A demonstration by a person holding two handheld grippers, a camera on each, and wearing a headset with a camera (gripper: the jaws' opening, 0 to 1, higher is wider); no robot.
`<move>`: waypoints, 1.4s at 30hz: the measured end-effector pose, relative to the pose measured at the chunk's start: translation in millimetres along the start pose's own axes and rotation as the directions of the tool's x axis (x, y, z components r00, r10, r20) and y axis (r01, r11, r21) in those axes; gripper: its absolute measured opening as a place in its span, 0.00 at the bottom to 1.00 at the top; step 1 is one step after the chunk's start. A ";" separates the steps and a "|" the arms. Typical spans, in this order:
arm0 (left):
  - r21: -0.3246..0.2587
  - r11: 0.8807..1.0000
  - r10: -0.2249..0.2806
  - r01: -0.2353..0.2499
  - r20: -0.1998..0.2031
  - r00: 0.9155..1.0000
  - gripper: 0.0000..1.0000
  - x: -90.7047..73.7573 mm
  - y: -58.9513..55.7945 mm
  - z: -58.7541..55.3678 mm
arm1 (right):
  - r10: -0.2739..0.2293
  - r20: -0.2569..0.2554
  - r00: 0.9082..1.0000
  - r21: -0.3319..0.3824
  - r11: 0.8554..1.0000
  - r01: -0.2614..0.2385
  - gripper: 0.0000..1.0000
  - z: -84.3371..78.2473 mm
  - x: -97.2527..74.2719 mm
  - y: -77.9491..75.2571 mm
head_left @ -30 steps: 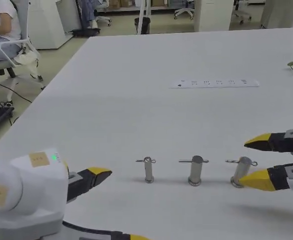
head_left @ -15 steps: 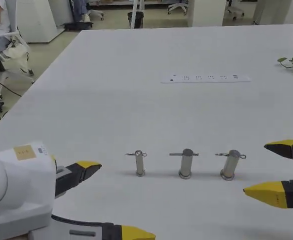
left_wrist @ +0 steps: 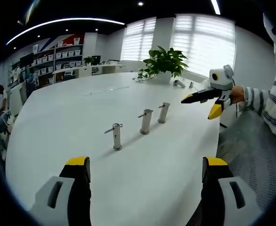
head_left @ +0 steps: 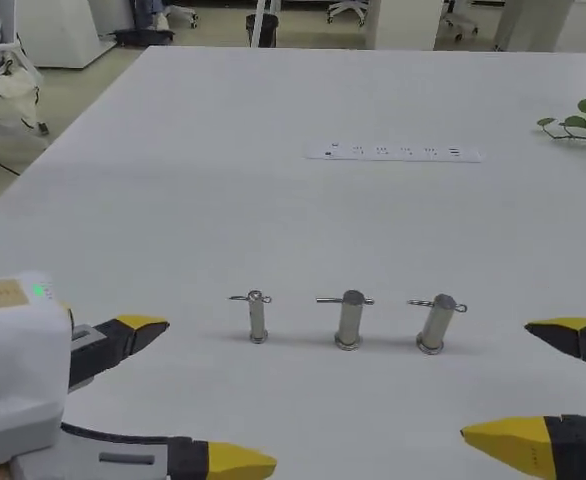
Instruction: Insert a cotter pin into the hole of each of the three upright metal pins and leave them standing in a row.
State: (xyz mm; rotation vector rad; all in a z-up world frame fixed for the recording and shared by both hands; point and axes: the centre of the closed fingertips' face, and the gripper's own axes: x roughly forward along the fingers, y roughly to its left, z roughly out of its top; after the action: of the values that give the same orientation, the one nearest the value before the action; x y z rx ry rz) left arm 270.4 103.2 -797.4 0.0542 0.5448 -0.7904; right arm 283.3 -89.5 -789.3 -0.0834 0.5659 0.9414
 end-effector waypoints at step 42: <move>-0.039 0.999 0.001 -0.003 -0.047 0.999 0.99 -9.4 -13.4 -15.9 | 0.010 -0.125 0.992 0.019 1.000 -0.008 1.00 -16.8 -12.5 14.5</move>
State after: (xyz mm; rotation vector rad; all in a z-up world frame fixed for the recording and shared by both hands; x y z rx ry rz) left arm 248.7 103.8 -804.6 0.0378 0.6045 -0.7779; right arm 259.2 -95.3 -795.0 -0.1241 0.6911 0.9437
